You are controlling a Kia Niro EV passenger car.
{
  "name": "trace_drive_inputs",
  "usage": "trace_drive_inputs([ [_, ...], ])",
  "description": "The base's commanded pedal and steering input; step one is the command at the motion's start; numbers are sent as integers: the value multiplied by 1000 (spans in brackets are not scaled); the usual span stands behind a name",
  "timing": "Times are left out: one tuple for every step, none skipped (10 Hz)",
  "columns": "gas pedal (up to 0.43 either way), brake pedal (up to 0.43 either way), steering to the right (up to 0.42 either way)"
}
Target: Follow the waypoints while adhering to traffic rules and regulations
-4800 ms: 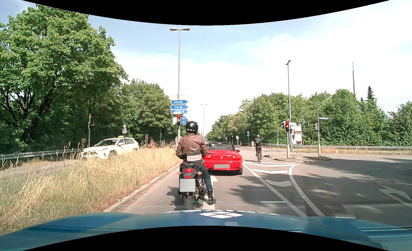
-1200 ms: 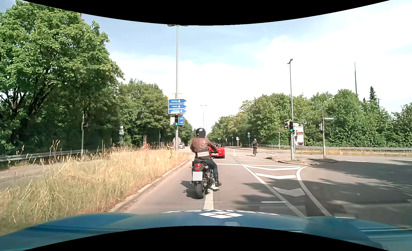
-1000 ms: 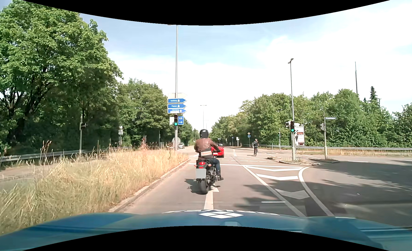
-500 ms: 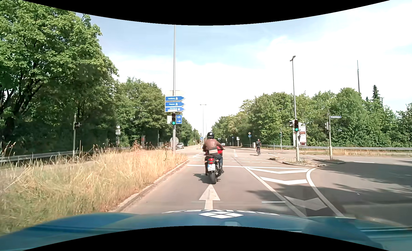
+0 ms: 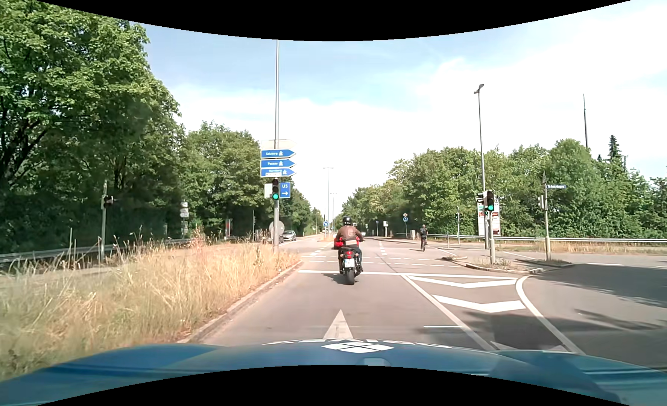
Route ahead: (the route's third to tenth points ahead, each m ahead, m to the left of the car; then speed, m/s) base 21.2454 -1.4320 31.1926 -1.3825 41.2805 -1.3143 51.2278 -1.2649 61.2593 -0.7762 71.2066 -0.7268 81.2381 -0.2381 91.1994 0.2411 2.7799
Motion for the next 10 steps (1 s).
trace_drive_inputs([
  [319,0,-2],
  [319,0,-2],
  [319,0,0],
  [319,0,4],
  [319,0,6],
  [319,0,8],
  [319,0,8],
  [319,0,8],
  [319,0,8],
  [319,0,8],
])
